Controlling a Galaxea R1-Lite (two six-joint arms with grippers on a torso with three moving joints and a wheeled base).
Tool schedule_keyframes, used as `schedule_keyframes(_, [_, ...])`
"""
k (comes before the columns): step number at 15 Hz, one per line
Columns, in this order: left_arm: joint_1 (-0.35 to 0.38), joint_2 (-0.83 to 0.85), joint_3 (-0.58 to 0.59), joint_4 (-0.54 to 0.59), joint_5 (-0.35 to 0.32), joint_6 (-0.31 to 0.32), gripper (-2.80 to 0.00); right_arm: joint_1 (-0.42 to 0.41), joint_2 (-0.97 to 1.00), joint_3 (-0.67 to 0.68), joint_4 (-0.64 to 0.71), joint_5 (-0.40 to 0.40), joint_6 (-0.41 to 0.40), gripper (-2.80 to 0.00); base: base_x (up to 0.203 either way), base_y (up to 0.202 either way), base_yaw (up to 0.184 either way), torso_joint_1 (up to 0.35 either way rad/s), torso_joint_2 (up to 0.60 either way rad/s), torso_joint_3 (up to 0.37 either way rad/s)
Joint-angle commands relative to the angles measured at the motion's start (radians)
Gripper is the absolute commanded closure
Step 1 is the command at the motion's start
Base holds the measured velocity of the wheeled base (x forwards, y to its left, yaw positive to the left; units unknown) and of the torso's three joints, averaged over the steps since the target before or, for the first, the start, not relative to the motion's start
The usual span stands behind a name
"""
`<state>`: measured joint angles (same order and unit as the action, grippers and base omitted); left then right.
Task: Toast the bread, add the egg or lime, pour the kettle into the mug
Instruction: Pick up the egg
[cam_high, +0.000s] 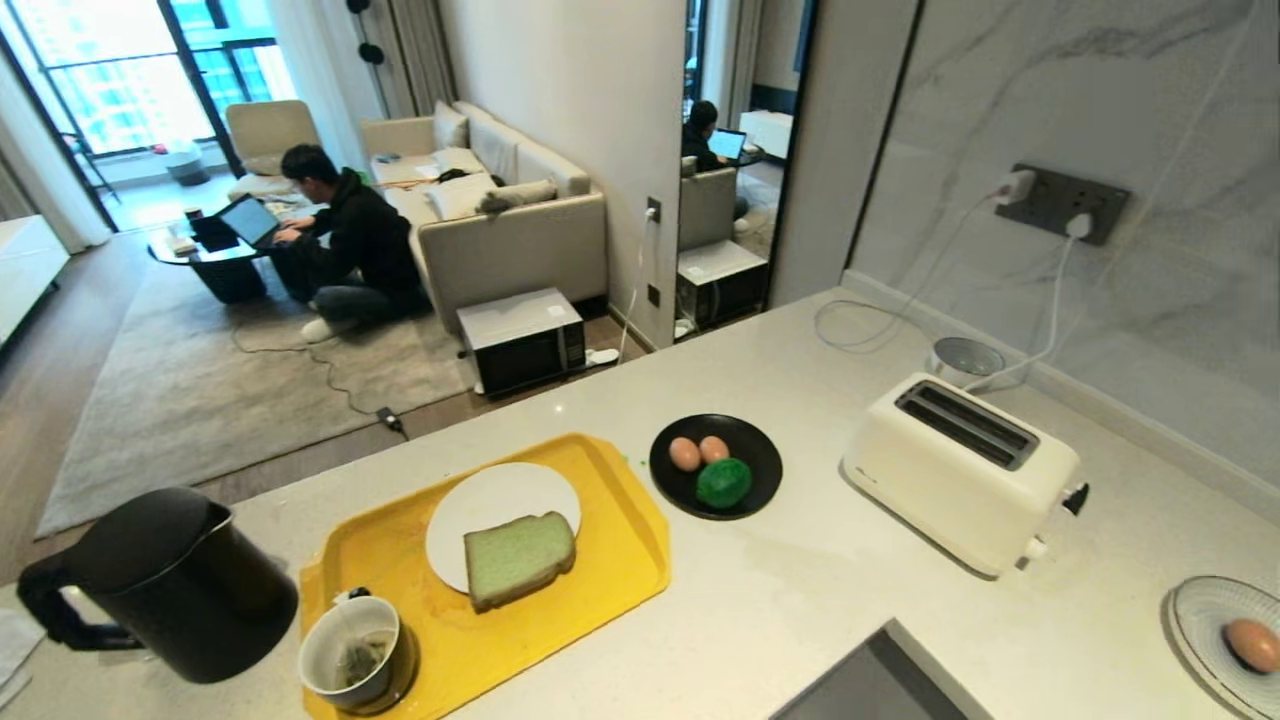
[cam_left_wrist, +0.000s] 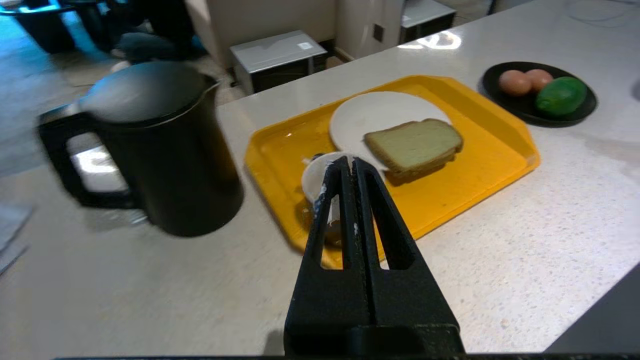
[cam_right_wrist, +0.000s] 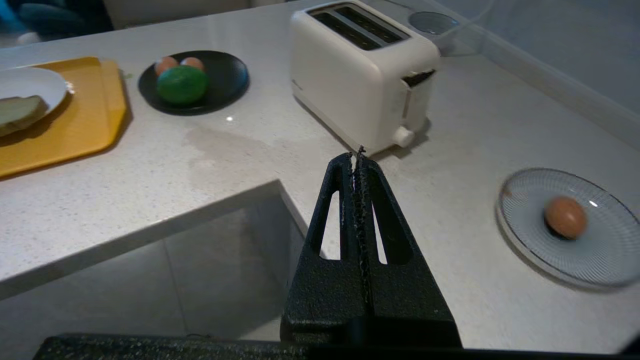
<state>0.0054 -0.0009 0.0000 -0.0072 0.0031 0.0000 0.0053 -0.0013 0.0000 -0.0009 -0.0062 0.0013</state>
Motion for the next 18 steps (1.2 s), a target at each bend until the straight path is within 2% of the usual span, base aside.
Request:
schedule_keyframes(1, [0.001,-0.001,0.0,0.0,0.0,0.0,0.0,0.001,0.001,0.002,-0.001,0.0,0.0,0.0,-0.002,0.012,-0.178,0.004,0.01,0.002])
schedule_keyframes(15, [0.001,0.0,0.0,0.0,0.0,0.0,0.0,0.001,0.001,0.002,-0.001,0.0,0.0,0.0,0.002,0.007,-0.172,0.002,0.0,0.002])
schedule_keyframes(18, [0.001,-0.001,0.0,0.0,0.0,0.0,0.0,-0.001,0.001,0.002,-0.001,0.003,-0.006,0.0,0.003,0.003,-0.076,0.002,0.0,0.001])
